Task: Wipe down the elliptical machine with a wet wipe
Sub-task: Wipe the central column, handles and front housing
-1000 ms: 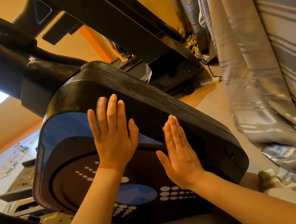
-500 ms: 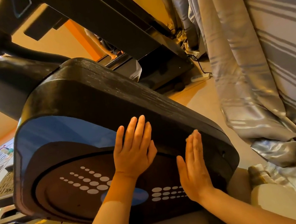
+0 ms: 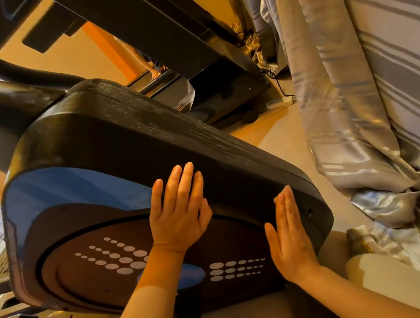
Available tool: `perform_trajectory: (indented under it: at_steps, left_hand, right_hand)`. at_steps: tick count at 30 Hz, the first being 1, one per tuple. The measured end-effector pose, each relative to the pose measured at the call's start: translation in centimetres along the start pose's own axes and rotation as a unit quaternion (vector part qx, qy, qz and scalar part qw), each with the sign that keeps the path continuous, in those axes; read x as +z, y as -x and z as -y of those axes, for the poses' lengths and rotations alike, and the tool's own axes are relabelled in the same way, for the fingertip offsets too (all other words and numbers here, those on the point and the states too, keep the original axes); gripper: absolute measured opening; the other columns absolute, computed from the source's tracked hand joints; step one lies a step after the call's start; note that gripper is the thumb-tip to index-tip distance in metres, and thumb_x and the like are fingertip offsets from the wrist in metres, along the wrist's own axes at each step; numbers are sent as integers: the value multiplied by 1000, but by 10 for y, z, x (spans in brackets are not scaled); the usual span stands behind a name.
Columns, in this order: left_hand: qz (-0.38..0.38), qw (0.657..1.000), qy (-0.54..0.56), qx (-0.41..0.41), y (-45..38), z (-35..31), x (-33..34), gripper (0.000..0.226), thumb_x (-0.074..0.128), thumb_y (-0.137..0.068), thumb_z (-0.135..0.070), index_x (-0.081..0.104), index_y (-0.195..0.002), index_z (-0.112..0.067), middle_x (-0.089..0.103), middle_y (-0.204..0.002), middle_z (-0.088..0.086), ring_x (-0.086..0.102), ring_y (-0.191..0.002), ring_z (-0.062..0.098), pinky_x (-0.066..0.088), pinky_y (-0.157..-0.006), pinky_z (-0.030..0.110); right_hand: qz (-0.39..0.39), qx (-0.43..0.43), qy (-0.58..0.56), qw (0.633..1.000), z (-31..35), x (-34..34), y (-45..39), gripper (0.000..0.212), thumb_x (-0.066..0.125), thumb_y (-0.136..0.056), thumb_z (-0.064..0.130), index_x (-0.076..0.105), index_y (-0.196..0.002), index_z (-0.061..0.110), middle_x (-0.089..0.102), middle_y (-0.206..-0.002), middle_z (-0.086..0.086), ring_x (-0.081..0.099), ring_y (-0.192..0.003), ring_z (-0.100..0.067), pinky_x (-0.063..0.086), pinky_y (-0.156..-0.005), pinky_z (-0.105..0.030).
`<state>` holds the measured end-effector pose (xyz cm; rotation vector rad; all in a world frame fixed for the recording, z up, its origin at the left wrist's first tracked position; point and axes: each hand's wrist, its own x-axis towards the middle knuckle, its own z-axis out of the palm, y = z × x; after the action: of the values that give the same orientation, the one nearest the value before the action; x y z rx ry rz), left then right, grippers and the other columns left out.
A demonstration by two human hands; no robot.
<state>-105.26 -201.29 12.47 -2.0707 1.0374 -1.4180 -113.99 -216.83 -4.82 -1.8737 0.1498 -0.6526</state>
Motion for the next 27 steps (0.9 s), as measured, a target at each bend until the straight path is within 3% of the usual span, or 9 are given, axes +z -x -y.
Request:
perform_trajectory:
  at_steps: [5,8,11,15,17,22,27]
  left_hand:
    - [15,1000,3,-9,0,-1,-3,41,29,-103,-29,48,-133,-8,41,-142,13,39,-132,31,4,-123,42]
    - [24,1000,1,-14,0,-2,-5,42,28,-104,-30,47,-134,-8,40,-143,13,38,-133,32,3,-123,43]
    - [28,999,-1,-27,-1,-5,-7,42,28,-104,-30,47,-134,-8,40,-144,13,38,-134,32,3,-122,43]
    - [32,999,7,-33,0,-6,-9,42,29,-103,-29,47,-135,-8,39,-145,13,37,-135,32,2,-122,43]
    - [33,999,13,-33,0,-5,-9,42,30,-103,-28,47,-135,-8,39,-145,13,36,-136,32,2,-122,43]
    - [33,998,17,-45,0,-8,-10,41,31,-103,-28,47,-134,-8,39,-145,13,35,-136,32,1,-122,43]
    - [29,998,21,-54,1,-10,-9,40,35,-101,-27,48,-134,-7,39,-146,13,34,-138,33,0,-123,43]
  right_hand:
    - [-10,14,-2,1000,17,8,-11,69,21,-101,47,-11,-153,18,-21,-161,9,-6,-150,-12,18,-120,-50]
    - [-2,-48,31,998,58,14,-33,66,21,-103,42,-6,-154,10,-19,-162,-1,-12,-150,-20,11,-122,-47]
    - [22,-125,43,991,91,16,-52,65,18,-104,42,5,-154,1,-8,-163,-12,-8,-150,-25,8,-123,-44]
    - [43,-171,58,983,74,10,-46,63,21,-105,40,10,-153,1,0,-163,-14,-2,-151,-25,13,-122,-43]
    - [36,-141,62,987,40,5,-33,64,20,-105,42,5,-154,5,-6,-164,-9,-3,-151,-23,14,-122,-43]
    - [4,45,7,999,-32,-6,2,68,18,-101,50,-16,-152,22,-24,-160,12,0,-149,-3,19,-121,-44]
    - [-25,103,-54,993,-23,3,9,70,19,-99,54,-22,-150,30,-26,-159,14,-4,-149,-6,17,-121,-46]
